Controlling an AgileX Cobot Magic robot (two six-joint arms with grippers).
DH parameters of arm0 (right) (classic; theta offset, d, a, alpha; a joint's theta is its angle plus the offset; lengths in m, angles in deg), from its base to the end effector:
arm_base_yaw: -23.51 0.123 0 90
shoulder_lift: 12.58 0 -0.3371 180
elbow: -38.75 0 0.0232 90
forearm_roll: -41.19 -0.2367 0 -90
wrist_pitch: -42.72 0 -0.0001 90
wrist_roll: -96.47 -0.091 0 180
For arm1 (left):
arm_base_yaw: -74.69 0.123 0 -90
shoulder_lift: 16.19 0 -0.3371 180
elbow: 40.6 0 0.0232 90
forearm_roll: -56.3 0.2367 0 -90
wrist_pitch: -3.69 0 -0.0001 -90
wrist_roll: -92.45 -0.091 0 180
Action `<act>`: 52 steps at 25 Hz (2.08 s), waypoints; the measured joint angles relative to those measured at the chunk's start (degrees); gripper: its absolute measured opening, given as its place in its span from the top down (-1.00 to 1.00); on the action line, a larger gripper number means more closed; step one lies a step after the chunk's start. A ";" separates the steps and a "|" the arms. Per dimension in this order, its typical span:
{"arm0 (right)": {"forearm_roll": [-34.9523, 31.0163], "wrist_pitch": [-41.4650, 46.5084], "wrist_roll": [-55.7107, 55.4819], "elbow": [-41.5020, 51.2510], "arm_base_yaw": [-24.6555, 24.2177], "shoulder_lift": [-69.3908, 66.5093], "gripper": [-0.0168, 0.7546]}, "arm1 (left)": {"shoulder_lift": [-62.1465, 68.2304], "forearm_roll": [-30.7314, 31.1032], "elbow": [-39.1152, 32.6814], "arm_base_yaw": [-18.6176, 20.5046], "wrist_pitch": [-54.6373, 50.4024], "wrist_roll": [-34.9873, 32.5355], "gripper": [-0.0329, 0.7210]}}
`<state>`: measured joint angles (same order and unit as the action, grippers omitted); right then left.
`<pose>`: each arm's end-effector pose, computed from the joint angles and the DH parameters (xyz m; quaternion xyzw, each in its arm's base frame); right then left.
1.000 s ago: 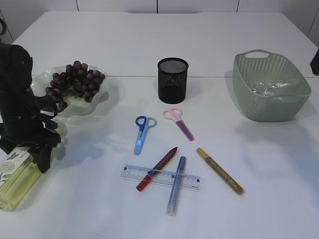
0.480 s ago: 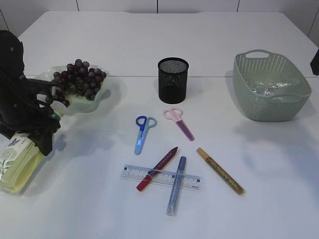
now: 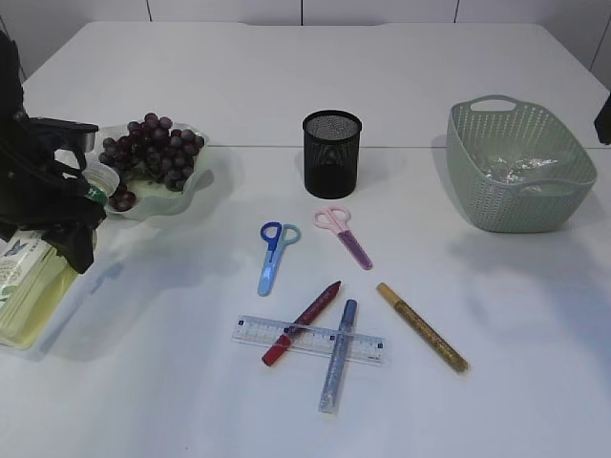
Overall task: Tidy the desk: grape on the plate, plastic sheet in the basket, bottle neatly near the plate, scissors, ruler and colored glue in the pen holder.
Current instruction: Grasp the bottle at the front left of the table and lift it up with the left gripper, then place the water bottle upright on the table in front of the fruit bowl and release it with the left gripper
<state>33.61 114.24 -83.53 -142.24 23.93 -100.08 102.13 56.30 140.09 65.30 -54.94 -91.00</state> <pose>0.2540 0.0133 0.4137 0.0050 0.9796 0.0662 0.1899 0.3810 -0.0630 0.2397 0.1118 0.9932 -0.0017 0.0326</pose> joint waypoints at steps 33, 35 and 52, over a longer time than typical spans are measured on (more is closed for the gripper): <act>0.00 0.00 0.00 0.00 0.00 0.00 -0.50 | -22.31 -3.46 -14.59 0.00 10.14 0.00 -0.29; 0.00 0.00 0.00 0.00 0.00 0.00 -0.50 | -24.03 -3.46 -17.53 0.00 12.38 0.00 -0.29; 2.33 -8.60 0.00 17.02 0.00 11.25 -0.50 | -34.81 -3.58 -24.48 0.00 20.43 -0.10 -0.29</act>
<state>35.94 105.63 -83.53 -125.22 23.93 -88.83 67.32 52.72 115.61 65.30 -34.50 -91.10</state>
